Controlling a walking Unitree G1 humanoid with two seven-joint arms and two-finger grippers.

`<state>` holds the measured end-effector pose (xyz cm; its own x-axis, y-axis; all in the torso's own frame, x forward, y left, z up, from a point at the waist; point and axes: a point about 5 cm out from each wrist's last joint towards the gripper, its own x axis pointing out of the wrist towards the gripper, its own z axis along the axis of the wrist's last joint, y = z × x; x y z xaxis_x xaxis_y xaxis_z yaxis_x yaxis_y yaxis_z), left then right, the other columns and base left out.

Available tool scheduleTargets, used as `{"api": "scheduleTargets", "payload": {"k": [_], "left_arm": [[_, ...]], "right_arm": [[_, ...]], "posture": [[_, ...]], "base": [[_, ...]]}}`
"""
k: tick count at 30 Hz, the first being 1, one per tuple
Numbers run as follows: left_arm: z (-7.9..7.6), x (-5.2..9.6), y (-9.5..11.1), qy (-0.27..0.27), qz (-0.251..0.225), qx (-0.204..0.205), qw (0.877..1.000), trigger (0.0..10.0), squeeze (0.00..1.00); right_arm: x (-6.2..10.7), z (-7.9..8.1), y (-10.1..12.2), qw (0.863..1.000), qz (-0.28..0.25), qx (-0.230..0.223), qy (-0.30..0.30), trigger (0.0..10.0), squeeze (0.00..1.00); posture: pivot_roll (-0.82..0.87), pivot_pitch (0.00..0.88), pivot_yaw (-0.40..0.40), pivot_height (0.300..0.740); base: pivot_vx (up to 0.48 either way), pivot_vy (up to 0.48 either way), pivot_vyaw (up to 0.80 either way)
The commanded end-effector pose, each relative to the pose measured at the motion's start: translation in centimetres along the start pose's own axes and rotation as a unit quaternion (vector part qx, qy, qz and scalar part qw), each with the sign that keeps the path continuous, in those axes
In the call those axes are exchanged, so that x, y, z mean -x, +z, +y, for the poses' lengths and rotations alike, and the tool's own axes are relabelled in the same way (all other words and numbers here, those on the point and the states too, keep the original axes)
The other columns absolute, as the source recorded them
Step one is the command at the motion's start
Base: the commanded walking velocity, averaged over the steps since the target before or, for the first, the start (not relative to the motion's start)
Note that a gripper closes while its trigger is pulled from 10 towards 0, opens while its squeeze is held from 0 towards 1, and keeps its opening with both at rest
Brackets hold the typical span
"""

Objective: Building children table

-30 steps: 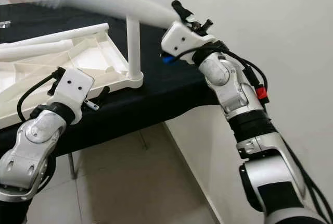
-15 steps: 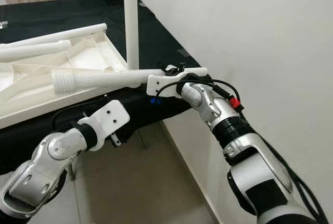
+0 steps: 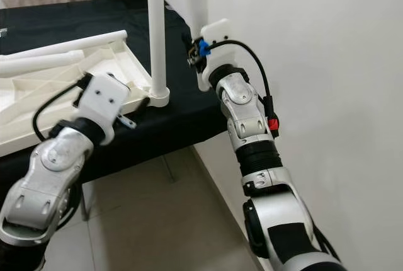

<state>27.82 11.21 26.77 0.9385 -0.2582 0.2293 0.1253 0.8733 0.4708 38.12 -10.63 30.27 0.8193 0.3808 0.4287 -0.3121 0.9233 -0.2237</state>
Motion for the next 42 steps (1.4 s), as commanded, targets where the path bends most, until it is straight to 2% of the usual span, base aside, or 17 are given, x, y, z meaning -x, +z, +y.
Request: {"api": "scheduleTargets", "payload": {"k": [1, 2, 5, 9, 15, 19, 29, 37, 42], "left_arm": [[0.0, 0.2, 0.4, 0.009, -0.013, -0.001, 1.0, 10.0, 0.0], [0.0, 0.2, 0.4, 0.009, -0.013, -0.001, 1.0, 10.0, 0.0], [0.1, 0.2, 0.4, 0.016, -0.021, 0.001, 1.0, 10.0, 0.0], [0.3, 0.3, 0.4, 0.033, -0.029, 0.013, 0.999, 10.0, 0.0], [0.6, 0.3, 0.5, 0.042, -0.038, 0.026, 0.998, 10.0, 0.0], [0.7, 0.5, 0.6, 0.046, -0.042, 0.03, 0.998, 10.0, 0.0], [0.8, 0.4, 0.1, 0.048, -0.037, 0.024, 0.998, 10.0, 0.0], [0.6, 0.3, 0.3, 0.042, -0.042, 0.02, 0.998, 10.0, 0.0], [0.9, 0.4, 0.8, 0.05, -0.062, 0.016, 0.997, 10.0, 0.0]], "right_arm": [[0.6, -0.4, -0.1, 0.999, -0.01, -0.028, -0.014, 10.0, 0.0], [0.6, -0.4, -0.1, 0.999, -0.01, -0.028, -0.014, 10.0, 0.0], [1.2, 0.2, 0.2, 0.998, -0.023, -0.064, -0.015, 10.0, 0.0], [1.8, 0.8, 0.1, 0.996, -0.023, -0.081, -0.009, 10.0, 0.0], [2.5, 1.0, 0.1, 0.997, -0.024, -0.076, -0.008, 10.0, 0.0], [2.8, 1.4, 0.1, 0.996, -0.025, -0.081, 0.003, 10.0, 0.0], [2.8, 1.1, 0.6, 0.997, -0.029, -0.078, -0.006, 10.0, 0.0], [3.0, 0.8, 0.6, 0.996, -0.027, -0.078, -0.019, 10.0, 0.0], [3.2, 0.6, 0.6, 0.997, -0.029, -0.073, -0.026, 10.0, 0.0]], "posture": [[0.03, 0.138, -0.082, 0.74], [0.03, 0.138, -0.082, 0.74], [0.02, 0.137, -0.08, 0.74], [0.02, 0.139, -0.079, 0.74], [0.02, 0.142, -0.08, 0.74], [0.02, 0.139, -0.078, 0.74], [0.02, 0.141, -0.077, 0.74], [0.02, 0.142, -0.07, 0.74], [0.03, 0.143, -0.064, 0.74]], "base": [[0.0, 0.0, -0.8], [0.0, 0.0, -0.8], [0.0, 0.0, -0.8], [0.0, 0.0, -0.8], [0.0, 0.0, -0.8], [0.0, 0.46, -0.8], [-0.112, 0.416, -0.8], [-0.233, 0.404, 0.0], [0.0, 0.0, 0.0]]}}
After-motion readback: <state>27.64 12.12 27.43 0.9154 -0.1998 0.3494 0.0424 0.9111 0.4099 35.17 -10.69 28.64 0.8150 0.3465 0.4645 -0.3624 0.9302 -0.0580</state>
